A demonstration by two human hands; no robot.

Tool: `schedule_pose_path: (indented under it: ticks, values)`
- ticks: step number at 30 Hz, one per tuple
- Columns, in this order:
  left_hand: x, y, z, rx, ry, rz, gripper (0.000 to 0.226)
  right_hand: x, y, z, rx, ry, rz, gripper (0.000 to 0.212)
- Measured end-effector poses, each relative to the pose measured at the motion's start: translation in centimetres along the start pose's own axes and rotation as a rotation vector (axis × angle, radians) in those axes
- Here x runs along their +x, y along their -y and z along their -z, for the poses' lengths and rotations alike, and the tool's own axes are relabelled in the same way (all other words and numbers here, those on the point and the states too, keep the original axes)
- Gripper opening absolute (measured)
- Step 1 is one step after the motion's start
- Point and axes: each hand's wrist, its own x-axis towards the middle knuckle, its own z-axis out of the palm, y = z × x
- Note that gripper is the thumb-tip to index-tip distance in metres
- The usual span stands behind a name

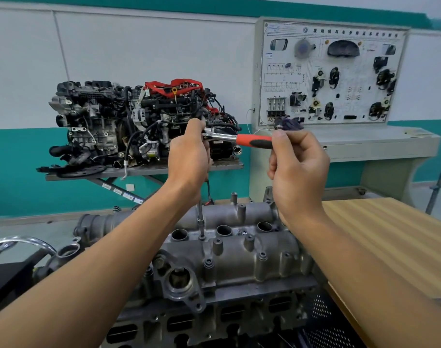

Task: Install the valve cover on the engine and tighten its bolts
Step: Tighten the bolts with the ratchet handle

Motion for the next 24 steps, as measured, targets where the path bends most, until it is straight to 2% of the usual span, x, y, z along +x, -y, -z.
schedule_pose_path:
  ticks: [5, 8, 10, 12, 14, 17, 21, 23, 24]
  values:
    - [0.4, 0.2, -0.4, 0.001, 0.016, 0.031, 0.051, -3.1, 2.2, 0.1, 0.015, 0.142, 0.221, 0.012]
    - [0.3, 0.2, -0.3, -0.002, 0.008, 0.031, 0.049, -2.6, 1.7, 0.4, 0.010, 0.164, 0.235, 0.011]
    - [0.2, 0.2, -0.2, 0.021, 0.005, 0.022, 0.054, -0.9, 0.4, 0.7, -0.012, 0.114, 0.113, 0.011]
    - [0.1, 0.5, -0.4, 0.077, 0.044, 0.014, 0.063, 1.6, -1.4, 0.6, -0.109, 0.072, -0.086, 0.016]
    - [0.0, 0.7, -0.8, 0.115, 0.124, 0.024, 0.067, 4.1, -3.0, -0.1, -0.224, 0.125, -0.274, 0.023]
    - [0.9, 0.9, -0.4, 0.066, 0.284, 0.092, 0.061, 6.4, -4.3, -1.6, -0.201, 0.227, -0.488, 0.029]
    - [2.9, 0.5, 1.4, -0.043, 0.618, 0.251, 0.049, 6.4, -5.1, -1.9, -0.151, 0.262, -0.532, 0.031]
    - [3.3, 0.4, 1.9, -0.079, 0.677, 0.287, 0.047, 5.6, -4.8, -1.5, -0.109, 0.198, -0.503, 0.027]
    - [3.5, 0.4, 2.0, -0.101, 0.653, 0.302, 0.048, 5.1, -4.4, -1.2, -0.091, 0.146, -0.472, 0.023]
